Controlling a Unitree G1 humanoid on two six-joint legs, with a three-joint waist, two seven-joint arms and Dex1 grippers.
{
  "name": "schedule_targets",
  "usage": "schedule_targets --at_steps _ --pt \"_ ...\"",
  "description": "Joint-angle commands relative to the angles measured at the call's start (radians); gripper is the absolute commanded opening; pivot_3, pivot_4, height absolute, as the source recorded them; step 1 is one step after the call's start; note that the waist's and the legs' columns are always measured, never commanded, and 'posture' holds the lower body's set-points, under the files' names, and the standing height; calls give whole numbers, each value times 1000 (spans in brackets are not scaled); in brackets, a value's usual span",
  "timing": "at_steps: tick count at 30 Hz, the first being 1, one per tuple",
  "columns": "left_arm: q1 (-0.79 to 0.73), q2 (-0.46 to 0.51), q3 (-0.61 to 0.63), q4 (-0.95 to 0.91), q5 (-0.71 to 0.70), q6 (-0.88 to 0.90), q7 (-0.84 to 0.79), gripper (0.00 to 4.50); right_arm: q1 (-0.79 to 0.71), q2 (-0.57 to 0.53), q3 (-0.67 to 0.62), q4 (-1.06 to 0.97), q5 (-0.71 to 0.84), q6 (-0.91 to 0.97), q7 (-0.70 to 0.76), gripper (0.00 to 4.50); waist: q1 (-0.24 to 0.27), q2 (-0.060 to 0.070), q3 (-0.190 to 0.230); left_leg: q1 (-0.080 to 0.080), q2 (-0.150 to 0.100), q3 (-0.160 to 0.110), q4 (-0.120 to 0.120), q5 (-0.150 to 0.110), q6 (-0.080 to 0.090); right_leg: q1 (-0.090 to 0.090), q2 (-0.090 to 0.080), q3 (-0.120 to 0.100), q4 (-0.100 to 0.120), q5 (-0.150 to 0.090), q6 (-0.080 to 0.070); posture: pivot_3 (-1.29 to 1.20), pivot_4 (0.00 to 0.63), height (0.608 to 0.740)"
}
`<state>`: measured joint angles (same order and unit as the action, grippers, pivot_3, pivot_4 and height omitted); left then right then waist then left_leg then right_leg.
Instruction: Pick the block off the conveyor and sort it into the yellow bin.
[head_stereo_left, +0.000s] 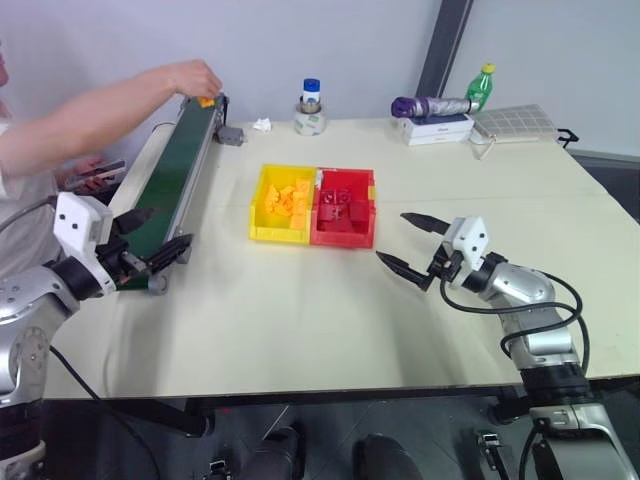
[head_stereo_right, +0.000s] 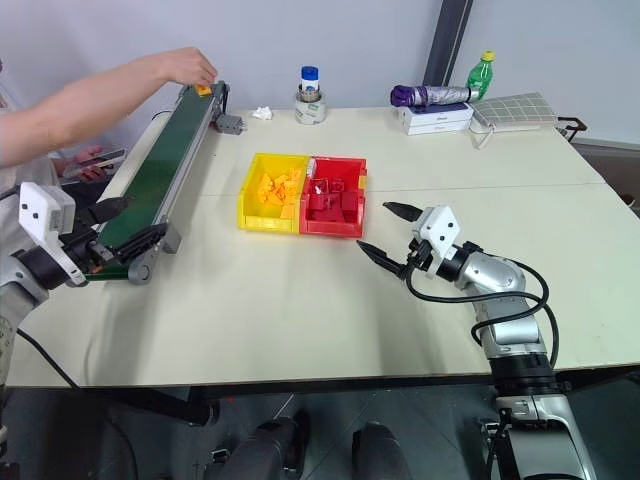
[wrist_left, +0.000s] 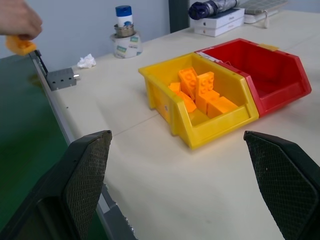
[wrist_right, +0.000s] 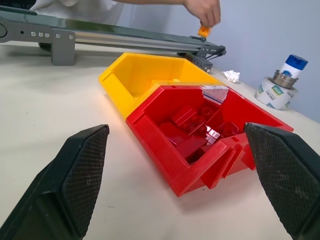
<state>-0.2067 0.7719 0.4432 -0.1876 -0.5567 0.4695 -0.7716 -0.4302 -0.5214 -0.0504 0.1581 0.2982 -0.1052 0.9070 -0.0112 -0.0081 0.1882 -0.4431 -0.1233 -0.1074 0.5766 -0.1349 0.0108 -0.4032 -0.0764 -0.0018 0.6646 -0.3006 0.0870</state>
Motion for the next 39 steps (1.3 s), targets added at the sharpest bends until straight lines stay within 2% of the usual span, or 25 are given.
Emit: schedule_targets --at_steps 1,10,15,19,24,27,33,35,39 --pt "-5 -10 10 -38 -19 -33 -7 4463 -10 0 -10 -33 5 -20 -1 4500 0 0 0 0 0 0 0 0 0 0 0 0 0 0 0 0 150 740" --pt "-29 -2 8 -18 12 -50 17 4463 -13 0 -9 -30 4 -26 1 4500 0 0 0 0 0 0 0 0 0 0 0 0 0 0 0 0 150 740" --pt "3 -36 53 -52 9 -50 91 4463 -22 -5 -11 -24 6 -27 9 4500 0 0 0 0 0 0 0 0 0 0 0 0 0 0 0 0 150 740" --pt "59 -107 124 -131 -7 -47 213 4463 -14 -2 -11 -32 6 -28 5 4500 -2 0 0 0 0 0 0 0 0 0 0 0 0 0 0 0 150 740" --pt "139 -215 180 -221 44 -87 375 4463 2 7 -10 -40 5 -33 -3 4500 1 0 0 0 0 0 0 0 0 0 0 0 0 0 0 0 150 740" --pt "187 -310 173 -280 83 -115 482 4463 0 9 -9 -37 5 -35 -4 4500 1 0 0 0 0 0 0 0 0 2 0 0 -1 0 0 0 150 740" --pt "276 -488 52 -401 216 -207 620 4463 -2 11 -10 -40 6 -34 -5 4500 9 -1 0 0 0 0 1 0 0 4 0 0 -1 0 0 0 150 740" --pt "291 -514 21 -415 228 -210 630 4463 -2 11 -9 -42 6 -34 -5 4500 14 -1 0 0 0 0 1 0 0 7 0 0 -2 0 0 0 150 740" --pt "296 -529 34 -394 241 -219 662 4463 -8 6 -12 -35 7 -33 1 4500 20 -1 0 0 0 0 1 0 0 6 0 -1 -1 0 0 0 150 740"
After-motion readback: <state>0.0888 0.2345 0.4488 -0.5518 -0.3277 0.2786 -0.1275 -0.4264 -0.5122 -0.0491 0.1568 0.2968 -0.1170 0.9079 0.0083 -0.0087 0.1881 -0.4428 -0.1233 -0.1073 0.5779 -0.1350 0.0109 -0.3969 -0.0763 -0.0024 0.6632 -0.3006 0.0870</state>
